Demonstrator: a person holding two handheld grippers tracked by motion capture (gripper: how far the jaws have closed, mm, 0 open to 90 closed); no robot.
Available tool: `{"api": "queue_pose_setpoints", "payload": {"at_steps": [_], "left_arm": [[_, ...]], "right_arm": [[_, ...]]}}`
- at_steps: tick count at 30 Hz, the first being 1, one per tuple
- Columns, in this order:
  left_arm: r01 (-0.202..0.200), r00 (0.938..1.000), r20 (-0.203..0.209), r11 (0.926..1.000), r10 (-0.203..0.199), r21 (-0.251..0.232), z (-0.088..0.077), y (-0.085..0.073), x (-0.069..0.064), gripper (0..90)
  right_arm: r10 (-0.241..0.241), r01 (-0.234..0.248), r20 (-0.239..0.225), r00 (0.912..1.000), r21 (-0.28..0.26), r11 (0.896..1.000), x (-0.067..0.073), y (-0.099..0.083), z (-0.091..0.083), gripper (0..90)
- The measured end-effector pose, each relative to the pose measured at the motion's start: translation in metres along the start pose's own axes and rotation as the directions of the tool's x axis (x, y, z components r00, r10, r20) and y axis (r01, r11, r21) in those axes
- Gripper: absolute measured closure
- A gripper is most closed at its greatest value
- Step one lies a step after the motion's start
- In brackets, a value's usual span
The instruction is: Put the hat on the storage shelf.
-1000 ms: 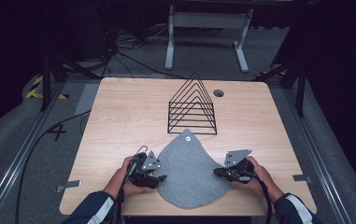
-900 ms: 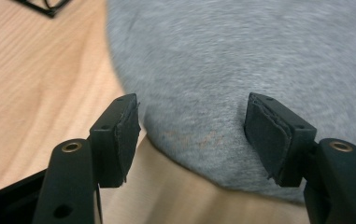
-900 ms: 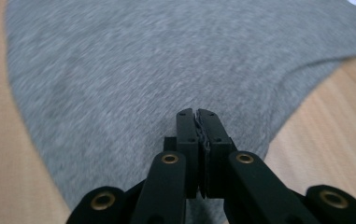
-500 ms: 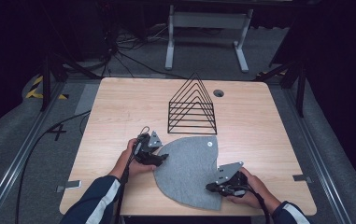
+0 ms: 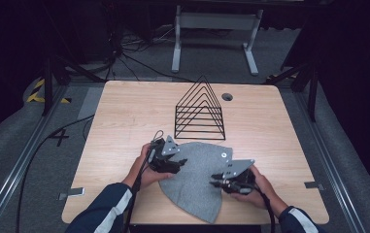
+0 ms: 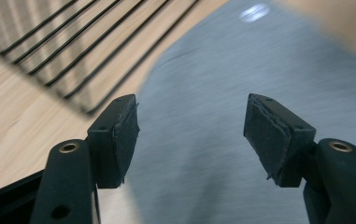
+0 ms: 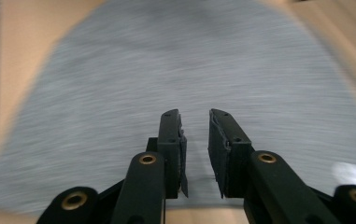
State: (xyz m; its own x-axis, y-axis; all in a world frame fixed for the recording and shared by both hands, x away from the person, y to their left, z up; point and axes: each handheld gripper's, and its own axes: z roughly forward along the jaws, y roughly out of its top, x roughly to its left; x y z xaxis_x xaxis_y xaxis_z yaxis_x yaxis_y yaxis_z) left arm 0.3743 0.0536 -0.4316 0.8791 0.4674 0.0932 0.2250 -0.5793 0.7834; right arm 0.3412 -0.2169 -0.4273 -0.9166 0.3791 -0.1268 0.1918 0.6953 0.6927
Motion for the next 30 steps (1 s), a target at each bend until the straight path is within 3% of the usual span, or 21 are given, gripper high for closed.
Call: {"api": "queue_pose_setpoints", "payload": {"at_steps": [1,3,5,7,8,10,14,15,16,17,19,20,21,23,25,27,28,29,30], "left_arm": [[-0.038,0.9990,0.024,0.9993,0.038,-0.001,0.000,0.003,-0.013,36.1],[-0.065,0.9957,0.066,0.9979,0.065,-0.002,0.002,0.004,-0.031,36.8],[-0.106,0.9889,0.106,0.9943,0.104,0.012,0.006,0.004,-0.049,37.4],[-0.130,0.9798,0.157,0.9910,0.124,0.030,0.011,0.002,-0.063,39.1],[-0.123,0.9778,0.175,0.9919,0.115,0.033,0.013,0.001,-0.067,40.5],[-0.157,0.9692,0.201,0.9859,0.143,0.057,0.018,-0.002,-0.073,43.8],[-0.150,0.9652,0.231,0.9828,0.122,0.107,0.021,-0.011,-0.076,52.5],[-0.172,0.9622,0.233,0.9774,0.141,0.122,0.021,-0.014,-0.075,53.7],[-0.161,0.9641,0.232,0.9789,0.128,0.126,0.020,-0.017,-0.075,53.7],[-0.143,0.9593,0.262,0.9820,0.106,0.124,0.019,-0.020,-0.071,54.7],[-0.128,0.9655,0.244,0.9823,0.091,0.137,0.013,-0.024,-0.066,55.6],[-0.121,0.9722,0.218,0.9798,0.084,0.160,0.006,-0.029,-0.059,55.2],[-0.121,0.9722,0.218,0.9798,0.084,0.160,0.006,-0.029,-0.059,54.7],[-0.105,0.9782,0.195,0.9801,0.072,0.168,-0.003,-0.037,-0.047,53.7],[-0.079,0.9899,0.130,0.9783,0.055,0.191,-0.013,-0.044,-0.035,50.3],[-0.033,0.9961,0.087,0.9789,0.016,0.202,-0.019,-0.051,-0.021,49.6],[0.031,0.9961,0.075,0.9790,-0.047,0.202,-0.023,-0.056,-0.010,48.4],[0.069,0.9958,0.046,0.9785,-0.080,0.194,-0.027,-0.063,0.002,47.7],[0.069,0.9958,0.046,0.9785,-0.080,0.194,-0.027,-0.063,0.002,47.7]], "right_arm": [[0.014,-0.014,0.025,0.9996,-0.009,1.000,-0.007,0.000,-0.002,74.8],[0.054,-0.053,0.083,0.9951,-0.014,0.998,-0.026,-0.004,-0.004,75.1],[0.106,-0.103,0.110,0.9883,-0.028,0.994,-0.044,-0.008,-0.002,75.6],[0.115,-0.114,0.141,0.9833,-0.015,0.993,-0.055,-0.011,0.003,76.3],[0.112,-0.114,0.153,0.9820,0.007,0.993,-0.060,-0.012,0.009,76.4],[0.112,-0.118,0.167,0.9795,0.025,0.993,-0.067,-0.014,0.018,77.4],[0.136,-0.148,0.150,0.9793,0.068,0.987,-0.074,-0.022,0.027,78.3],[0.140,-0.152,0.149,0.9790,0.072,0.986,-0.074,-0.022,0.026,78.5],[0.140,-0.152,0.149,0.9790,0.072,0.986,-0.074,-0.022,0.026,78.5],[0.135,-0.148,0.149,0.9796,0.081,0.986,-0.074,-0.023,0.025,79.0],[0.145,-0.159,0.135,0.9801,0.097,0.982,-0.071,-0.025,0.021,80.2],[0.133,-0.147,0.126,0.9830,0.109,0.983,-0.066,-0.026,0.018,82.8],[0.133,-0.147,0.126,0.9830,0.109,0.983,-0.066,-0.026,0.018,82.8],[0.114,-0.127,0.115,0.9869,0.117,0.985,-0.058,-0.029,0.013,85.2],[0.119,-0.130,0.095,0.9884,0.127,0.983,-0.048,-0.032,0.008,85.3],[0.109,-0.120,0.084,0.9905,0.143,0.982,-0.036,-0.032,0.004,86.1],[0.108,-0.118,0.078,0.9911,0.146,0.982,-0.031,-0.032,0.003,86.2],[0.109,-0.114,0.040,0.9933,0.151,0.982,-0.015,-0.032,0.000,86.1],[0.109,-0.114,0.040,0.9933,0.151,0.982,-0.015,-0.032,0.000,86.1]]}}
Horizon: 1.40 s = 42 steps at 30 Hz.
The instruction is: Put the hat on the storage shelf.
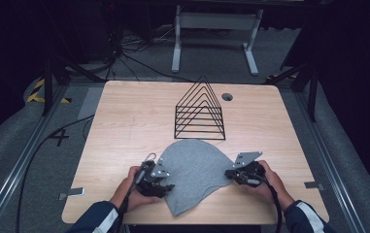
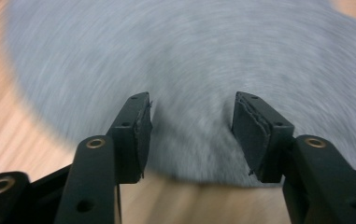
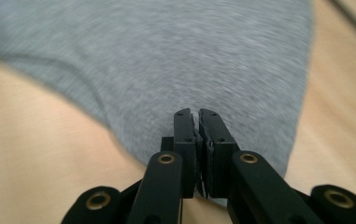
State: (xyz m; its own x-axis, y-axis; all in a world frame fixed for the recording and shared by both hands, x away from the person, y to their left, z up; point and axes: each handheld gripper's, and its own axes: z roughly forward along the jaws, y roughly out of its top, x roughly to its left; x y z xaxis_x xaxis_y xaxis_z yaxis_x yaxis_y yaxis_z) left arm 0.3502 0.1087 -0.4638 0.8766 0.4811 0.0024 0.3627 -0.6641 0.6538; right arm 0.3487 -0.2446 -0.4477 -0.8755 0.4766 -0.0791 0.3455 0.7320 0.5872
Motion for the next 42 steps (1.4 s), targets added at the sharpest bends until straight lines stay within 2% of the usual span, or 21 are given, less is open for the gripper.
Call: {"api": "queue_pose_setpoints", "payload": {"at_steps": [2,5,8,9,10,13,14,15,17,18,20,22,26,27,28,29,32,34,36,39,42], "left_arm": [[0.026,0.9992,-0.031,0.9996,-0.025,0.007,-0.003,-0.002,0.011,46.5],[0.071,0.9946,-0.076,0.9974,-0.070,0.008,-0.002,-0.002,0.020,38.0],[0.095,0.9888,-0.116,0.9955,-0.094,0.003,-0.002,-0.001,0.026,32.3],[0.116,0.9881,-0.100,0.9932,-0.116,-0.011,-0.004,0.000,0.029,29.6],[0.124,0.9873,-0.095,0.9916,-0.127,-0.034,-0.004,0.002,0.034,27.7],[0.182,0.9806,-0.074,0.9833,-0.182,-0.002,0.002,0.008,0.049,18.9],[0.173,0.9807,-0.093,0.9848,-0.172,0.002,0.004,0.008,0.051,19.1],[0.174,0.9801,-0.099,0.9847,-0.172,0.007,0.008,0.008,0.053,19.8],[0.183,0.9801,-0.079,0.9830,-0.182,0.011,0.012,0.009,0.056,16.5],[0.173,0.9819,-0.081,0.9850,-0.171,0.011,0.012,0.010,0.056,17.1],[0.164,0.9822,-0.092,0.9865,-0.163,-0.004,0.015,0.011,0.055,16.5],[0.153,0.9845,-0.086,0.9882,-0.153,-0.002,0.017,0.012,0.054,15.6],[0.140,0.9864,-0.088,0.9901,-0.139,0.009,0.021,0.017,0.052,14.0],[0.143,0.9870,-0.076,0.9895,-0.142,0.020,0.021,0.019,0.051,14.1],[0.128,0.9892,-0.076,0.9909,-0.125,0.039,0.020,0.021,0.052,15.0],[0.132,0.9889,-0.075,0.9905,-0.129,0.039,0.021,0.021,0.052,15.2],[0.114,0.9920,-0.059,0.9923,-0.111,0.048,0.021,0.023,0.052,17.1],[0.111,0.9925,-0.055,0.9929,-0.109,0.043,0.021,0.024,0.052,20.8],[0.111,0.9929,-0.047,0.9921,-0.109,0.057,0.020,0.025,0.051,28.1],[0.101,0.9942,-0.040,0.9940,-0.099,0.042,0.019,0.027,0.050,39.0],[0.114,0.9929,-0.036,0.9932,-0.113,0.023,0.018,0.026,0.052,50.2]], "right_arm": [[-0.014,0.014,-0.021,0.9997,0.004,1.000,0.013,0.000,-0.002,86.0],[-0.037,0.038,-0.056,0.9978,0.016,0.999,0.030,0.001,-0.003,84.9],[-0.050,0.051,-0.050,0.9975,0.019,0.999,0.034,0.006,-0.002,71.1],[-0.053,0.054,-0.036,0.9979,0.015,0.998,0.032,0.008,-0.002,66.5],[-0.029,0.029,-0.015,0.9995,-0.004,1.000,0.027,0.012,-0.003,61.8],[0.035,-0.031,0.038,0.9987,-0.096,0.995,0.000,0.029,-0.005,49.4],[0.056,-0.049,0.054,0.9970,-0.114,0.992,-0.010,0.032,-0.003,48.2],[0.069,-0.062,0.050,0.9964,-0.121,0.991,-0.017,0.034,-0.001,46.1],[0.102,-0.095,0.058,0.9930,-0.112,0.989,-0.035,0.039,0.013,41.1],[0.119,-0.115,0.039,0.9921,-0.099,0.988,-0.041,0.042,0.020,38.5],[0.119,-0.117,0.030,0.9924,-0.062,0.991,-0.047,0.046,0.032,34.2],[0.119,-0.118,0.039,0.9922,-0.025,0.993,-0.048,0.051,0.043,32.0],[0.138,-0.137,0.034,0.9899,-0.031,0.990,-0.049,0.055,0.053,24.5],[0.154,-0.153,0.037,0.9873,-0.036,0.988,-0.050,0.055,0.056,21.6],[0.157,-0.155,0.044,0.9867,-0.038,0.987,-0.048,0.056,0.057,21.2],[0.162,-0.161,0.047,0.9856,-0.034,0.986,-0.047,0.056,0.057,22.1],[0.143,-0.142,0.027,0.9894,-0.027,0.989,-0.044,0.057,0.053,38.0],[0.149,-0.148,0.025,0.9886,-0.022,0.989,-0.040,0.057,0.051,45.8],[0.148,-0.148,0.019,0.9888,-0.023,0.989,-0.037,0.057,0.049,54.6],[0.173,-0.172,0.016,0.9848,-0.050,0.984,-0.030,0.053,0.047,68.2],[0.178,-0.178,-0.005,0.9840,-0.056,0.982,-0.028,0.050,0.045,74.5]]}}
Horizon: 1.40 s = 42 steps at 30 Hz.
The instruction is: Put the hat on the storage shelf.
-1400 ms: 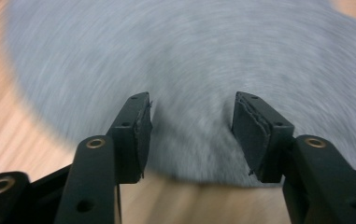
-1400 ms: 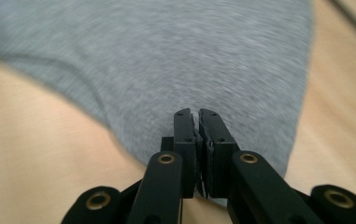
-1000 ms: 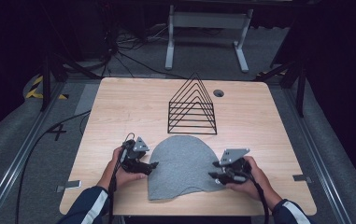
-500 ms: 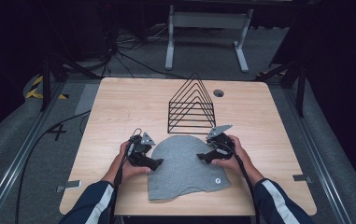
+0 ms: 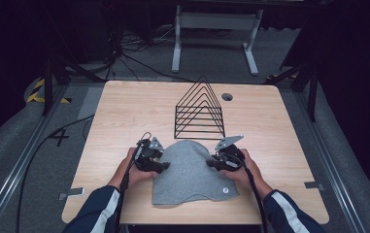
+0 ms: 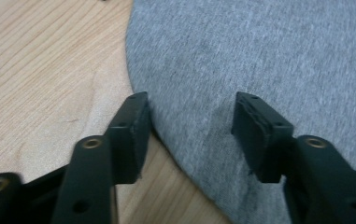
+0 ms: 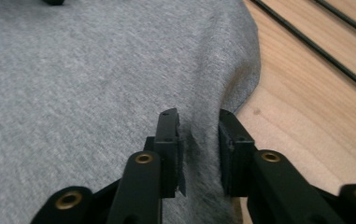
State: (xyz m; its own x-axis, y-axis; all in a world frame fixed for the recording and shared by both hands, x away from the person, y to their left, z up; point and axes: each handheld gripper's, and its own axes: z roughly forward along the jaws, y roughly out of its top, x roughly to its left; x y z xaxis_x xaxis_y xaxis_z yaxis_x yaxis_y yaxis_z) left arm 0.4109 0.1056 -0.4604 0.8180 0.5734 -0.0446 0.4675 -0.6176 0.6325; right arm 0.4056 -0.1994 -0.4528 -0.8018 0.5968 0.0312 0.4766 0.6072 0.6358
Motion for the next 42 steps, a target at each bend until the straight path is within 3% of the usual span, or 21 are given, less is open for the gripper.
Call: {"api": "queue_pose_setpoints", "payload": {"at_steps": [3,7,14,16,23,29,34,37,38,40,41,42], "left_arm": [[0.013,0.9998,0.016,0.9999,-0.013,-0.008,-0.001,-0.001,0.004,65.2],[0.035,0.9989,0.033,0.9991,-0.034,-0.024,-0.001,-0.003,0.005,77.0],[0.005,0.9996,0.027,0.9994,-0.004,-0.035,-0.001,-0.002,0.000,83.9],[0.006,0.9995,0.032,0.9981,-0.004,-0.062,-0.007,-0.001,-0.001,86.4],[-0.051,0.9983,0.020,0.9890,0.055,-0.138,-0.030,0.009,-0.006,88.0],[-0.111,0.9937,-0.015,0.9653,0.111,-0.236,-0.059,0.026,-0.013,88.1],[-0.145,0.9894,-0.043,0.9459,0.138,-0.290,-0.076,0.043,-0.011,88.2],[-0.154,0.9881,-0.051,0.9429,0.145,-0.295,-0.083,0.051,-0.011,88.2],[-0.174,0.9846,-0.066,0.9410,0.162,-0.290,-0.087,0.056,-0.011,88.2],[-0.202,0.9791,-0.088,0.9312,0.183,-0.304,-0.100,0.069,-0.012,88.3],[-0.202,0.9791,-0.088,0.9312,0.183,-0.304,-0.100,0.069,-0.012,88.3],[-0.212,0.9768,-0.100,0.9280,0.190,-0.307,-0.104,0.074,-0.012,88.3]], "right_arm": [[0.017,-0.017,-0.022,0.9996,0.001,1.000,-0.003,-0.002,-0.002,79.8],[0.026,-0.026,-0.024,0.9994,-0.005,1.000,-0.005,-0.004,-0.004,82.8],[0.002,-0.002,-0.022,0.9997,-0.024,1.000,-0.003,-0.005,-0.011,83.6],[-0.006,0.005,-0.022,0.9997,-0.052,0.999,-0.003,-0.005,-0.018,83.7],[-0.033,0.032,-0.002,0.9995,-0.136,0.990,0.000,0.001,-0.046,84.0],[-0.065,0.071,0.037,0.9972,-0.200,0.977,0.004,0.010,-0.069,84.0],[-0.087,0.103,0.072,0.9936,-0.254,0.962,0.006,0.021,-0.090,84.0],[-0.087,0.104,0.074,0.9935,-0.276,0.956,0.005,0.026,-0.099,84.1],[-0.096,0.117,0.087,0.9915,-0.283,0.952,0.004,0.031,-0.106,84.1],[-0.102,0.128,0.100,0.9897,-0.297,0.946,0.004,0.037,-0.114,84.0],[-0.102,0.128,0.100,0.9897,-0.297,0.946,0.004,0.037,-0.114,84.0],[-0.106,0.137,0.111,0.9881,-0.317,0.939,0.002,0.044,-0.123,84.1]]}}
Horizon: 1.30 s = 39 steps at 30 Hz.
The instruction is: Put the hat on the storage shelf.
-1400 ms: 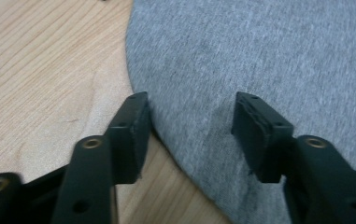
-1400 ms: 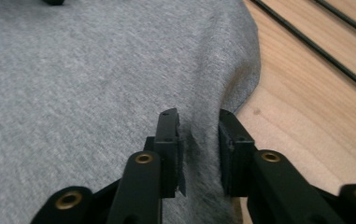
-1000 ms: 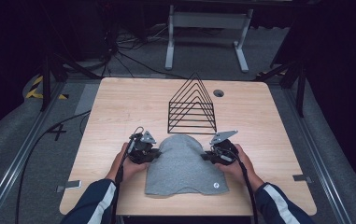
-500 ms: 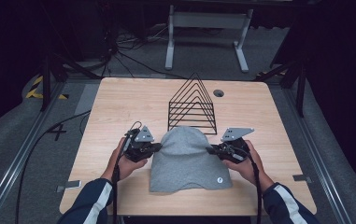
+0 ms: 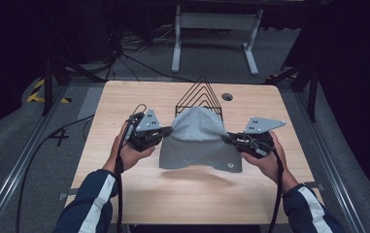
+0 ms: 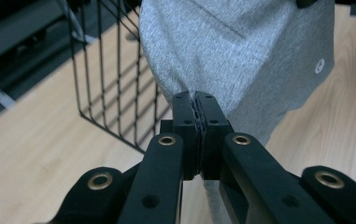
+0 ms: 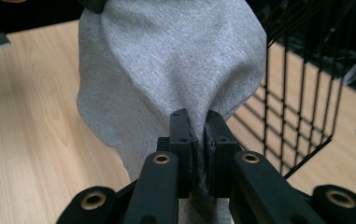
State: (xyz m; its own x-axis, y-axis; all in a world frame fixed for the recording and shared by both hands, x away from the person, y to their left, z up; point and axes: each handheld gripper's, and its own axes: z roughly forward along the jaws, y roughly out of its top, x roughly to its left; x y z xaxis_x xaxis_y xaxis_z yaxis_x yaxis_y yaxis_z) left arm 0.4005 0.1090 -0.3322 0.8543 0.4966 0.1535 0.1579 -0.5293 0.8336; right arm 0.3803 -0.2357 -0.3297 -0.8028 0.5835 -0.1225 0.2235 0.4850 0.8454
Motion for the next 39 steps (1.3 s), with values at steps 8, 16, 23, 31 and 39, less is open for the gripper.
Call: {"api": "queue_pose_setpoints", "payload": {"at_steps": [8,16,23,31,39], "left_arm": [[-0.061,0.9976,-0.036,0.9972,0.059,-0.044,-0.013,0.044,0.019,88.4],[-0.074,0.9960,-0.059,0.9914,0.068,-0.108,-0.026,0.085,0.038,88.5],[-0.058,0.9922,-0.118,0.9880,0.042,-0.143,-0.034,0.120,0.060,88.5],[-0.030,0.9887,-0.149,0.9906,0.010,-0.133,-0.020,0.135,0.080,88.5],[-0.008,0.9839,-0.178,0.9898,-0.018,-0.142,-0.008,0.140,0.093,88.6]], "right_arm": [[0.017,-0.014,0.042,0.9990,-0.074,0.997,-0.023,0.036,-0.023,84.2],[-0.003,0.017,0.108,0.9941,-0.128,0.992,-0.041,0.076,-0.040,84.2],[0.007,0.019,0.153,0.9883,-0.169,0.985,-0.058,0.102,-0.046,84.2],[0.027,0.006,0.190,0.9815,-0.174,0.985,-0.079,0.118,-0.035,84.2],[0.048,-0.006,0.212,0.9761,-0.192,0.981,-0.094,0.125,-0.027,84.2]]}}
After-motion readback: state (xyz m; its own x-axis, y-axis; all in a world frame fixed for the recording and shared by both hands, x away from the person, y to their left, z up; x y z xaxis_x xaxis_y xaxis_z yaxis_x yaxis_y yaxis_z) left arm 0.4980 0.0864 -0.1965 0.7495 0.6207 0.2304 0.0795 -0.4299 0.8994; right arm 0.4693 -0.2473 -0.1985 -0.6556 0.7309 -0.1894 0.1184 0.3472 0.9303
